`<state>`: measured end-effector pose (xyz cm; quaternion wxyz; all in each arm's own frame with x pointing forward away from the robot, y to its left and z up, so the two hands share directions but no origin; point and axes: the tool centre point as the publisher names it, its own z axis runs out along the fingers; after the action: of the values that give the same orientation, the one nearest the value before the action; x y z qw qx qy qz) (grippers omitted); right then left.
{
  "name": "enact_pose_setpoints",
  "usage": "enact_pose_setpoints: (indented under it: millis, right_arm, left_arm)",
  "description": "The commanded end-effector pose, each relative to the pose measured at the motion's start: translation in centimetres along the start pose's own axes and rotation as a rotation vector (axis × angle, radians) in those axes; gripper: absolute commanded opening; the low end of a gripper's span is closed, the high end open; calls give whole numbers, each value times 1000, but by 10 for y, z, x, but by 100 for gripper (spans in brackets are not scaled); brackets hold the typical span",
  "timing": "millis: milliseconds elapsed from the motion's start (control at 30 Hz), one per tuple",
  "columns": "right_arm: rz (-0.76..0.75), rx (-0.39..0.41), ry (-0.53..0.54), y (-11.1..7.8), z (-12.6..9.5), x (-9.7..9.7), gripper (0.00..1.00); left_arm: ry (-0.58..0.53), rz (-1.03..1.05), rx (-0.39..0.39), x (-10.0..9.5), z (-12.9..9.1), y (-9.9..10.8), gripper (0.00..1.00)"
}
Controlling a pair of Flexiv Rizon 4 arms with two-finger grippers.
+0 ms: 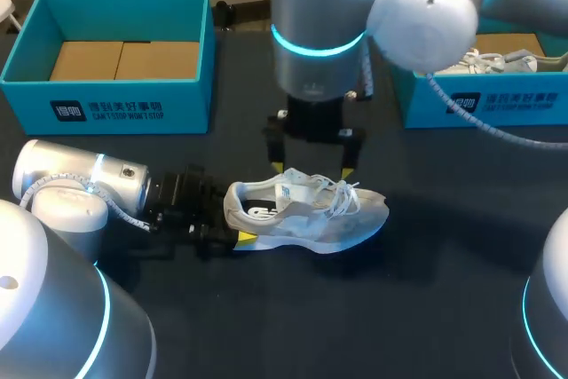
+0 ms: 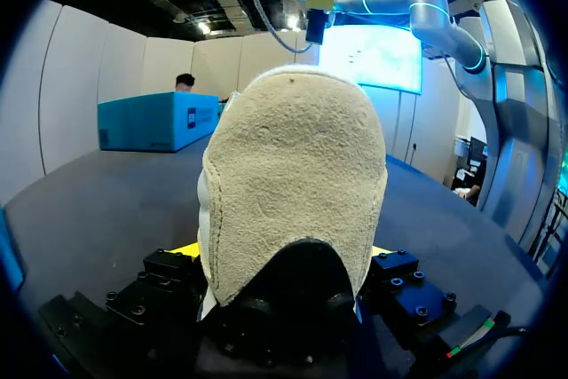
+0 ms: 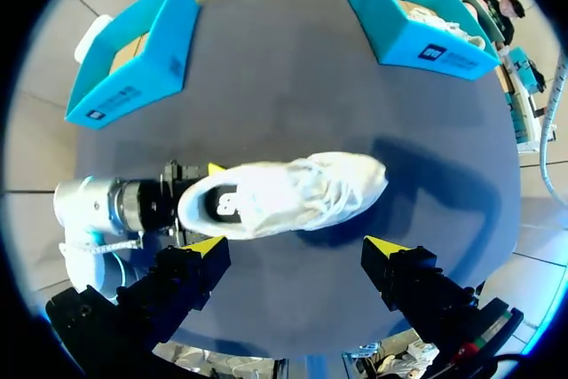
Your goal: Take the shoe out of the shoebox, open the shoe tongue, remove and reinsert the insole, then place the shoe into the shoebox
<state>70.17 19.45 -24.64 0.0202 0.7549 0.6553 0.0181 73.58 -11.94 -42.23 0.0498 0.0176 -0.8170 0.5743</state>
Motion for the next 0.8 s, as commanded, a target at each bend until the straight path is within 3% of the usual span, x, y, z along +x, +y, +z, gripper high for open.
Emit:
enact_pose_setpoints:
  millis: [33,533,800]
  right_arm:
    - [3,-9,-12,-4,5,8,100]
    - [3,-9,-12,-4,5,8,100]
    - [-44,-55,9,13,30,26,100]
  left_arm:
    - [-2,0,-3,-1,2,1,0]
    - [-2,0,-3,-1,2,1,0]
    - [-2,0,-3,-1,2,1,0]
